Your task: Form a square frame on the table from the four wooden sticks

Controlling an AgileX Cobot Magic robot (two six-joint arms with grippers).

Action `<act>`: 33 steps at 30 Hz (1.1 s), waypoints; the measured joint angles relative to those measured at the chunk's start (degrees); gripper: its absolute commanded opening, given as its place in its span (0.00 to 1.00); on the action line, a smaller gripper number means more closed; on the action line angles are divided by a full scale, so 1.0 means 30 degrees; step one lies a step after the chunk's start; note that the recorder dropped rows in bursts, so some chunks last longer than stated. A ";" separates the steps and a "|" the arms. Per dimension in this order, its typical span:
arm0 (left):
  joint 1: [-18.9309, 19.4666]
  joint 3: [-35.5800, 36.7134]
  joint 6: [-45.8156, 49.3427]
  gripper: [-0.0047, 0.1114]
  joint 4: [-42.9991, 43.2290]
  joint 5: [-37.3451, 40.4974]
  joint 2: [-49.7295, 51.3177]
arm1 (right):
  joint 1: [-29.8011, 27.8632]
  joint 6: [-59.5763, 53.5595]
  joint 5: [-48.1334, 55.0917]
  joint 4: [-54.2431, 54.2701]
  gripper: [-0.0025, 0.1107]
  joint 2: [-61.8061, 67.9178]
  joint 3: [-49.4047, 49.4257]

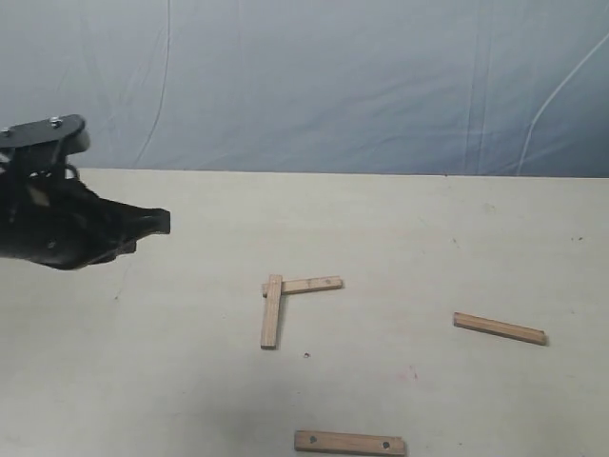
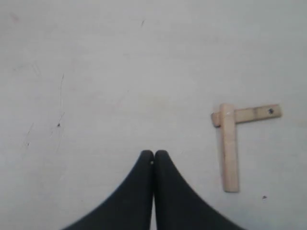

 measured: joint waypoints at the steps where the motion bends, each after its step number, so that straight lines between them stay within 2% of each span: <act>1: -0.0117 0.1065 0.0000 0.04 -0.0281 -0.1111 -0.1064 | 0.0000 0.0000 -0.0775 0.0000 0.05 0.0000 0.0032; 5: -0.0836 0.4942 0.0000 0.04 -0.0754 -0.4601 -0.4874 | 0.0000 0.0058 -0.4344 0.1229 0.05 0.0000 0.0047; 10: -0.1315 0.9195 0.0000 0.04 -0.1213 -0.7269 -0.9805 | 0.0000 0.2402 -0.7653 0.6146 0.04 -0.0033 0.0047; 11: -0.1345 1.0273 0.0000 0.04 -0.1279 -0.7924 -1.1752 | 0.0000 0.3024 -0.8196 0.6485 0.03 -0.0033 0.0047; 14: -0.1427 1.2281 0.0000 0.04 -0.1313 -0.8562 -1.5968 | 0.0000 0.4329 -0.9338 0.4505 0.01 0.0272 -0.0292; 16: -0.1427 1.3356 0.0000 0.04 -0.1313 -0.8935 -1.8563 | 0.0000 0.5442 -1.1797 0.2091 0.01 0.1617 -0.1057; 18: -0.1427 1.4632 0.0000 0.04 -0.1313 -0.9565 -2.1338 | 0.0000 0.7103 -1.6088 0.0187 0.01 0.4657 -0.2202; 20: -0.1427 1.5560 0.0000 0.04 -0.1313 -0.9916 -2.2917 | 0.0000 0.7547 -1.8627 -0.0692 0.01 0.7792 -0.3595; 22: -0.1427 1.5729 0.0170 0.04 -0.1313 -0.9993 -2.3742 | 0.0000 0.7692 -1.9164 -0.1405 0.01 1.1246 -0.5733; 23: -0.1427 1.5729 0.0311 0.04 -0.1313 -0.9993 -2.3834 | 0.0000 0.7746 -1.8639 -0.2029 0.01 1.3015 -0.6772; 25: -0.1427 1.5729 0.0537 0.04 -0.1313 -0.9993 -2.3915 | 0.0000 0.7890 -1.5406 -0.5036 0.01 1.6586 -0.9775; 26: -0.1427 1.5729 0.0572 0.04 -0.1278 -0.9958 -2.3915 | 0.0193 0.8449 -1.2481 -0.7582 0.01 1.8702 -1.1810; 28: -0.1427 1.5729 0.0817 0.04 -0.1278 -0.9887 -2.3946 | 0.0845 0.9147 -0.7697 -1.0353 0.01 2.1305 -1.4348; 30: -0.1427 1.5729 0.0991 0.04 -0.1278 -0.9661 -2.3958 | 0.1796 0.8702 -0.2806 -1.1788 0.01 2.3443 -1.6774; 33: -0.1427 1.5746 0.1065 0.04 -0.1278 -0.9496 -2.3958 | 0.3118 0.4579 0.4985 -1.1403 0.02 2.6689 -2.0005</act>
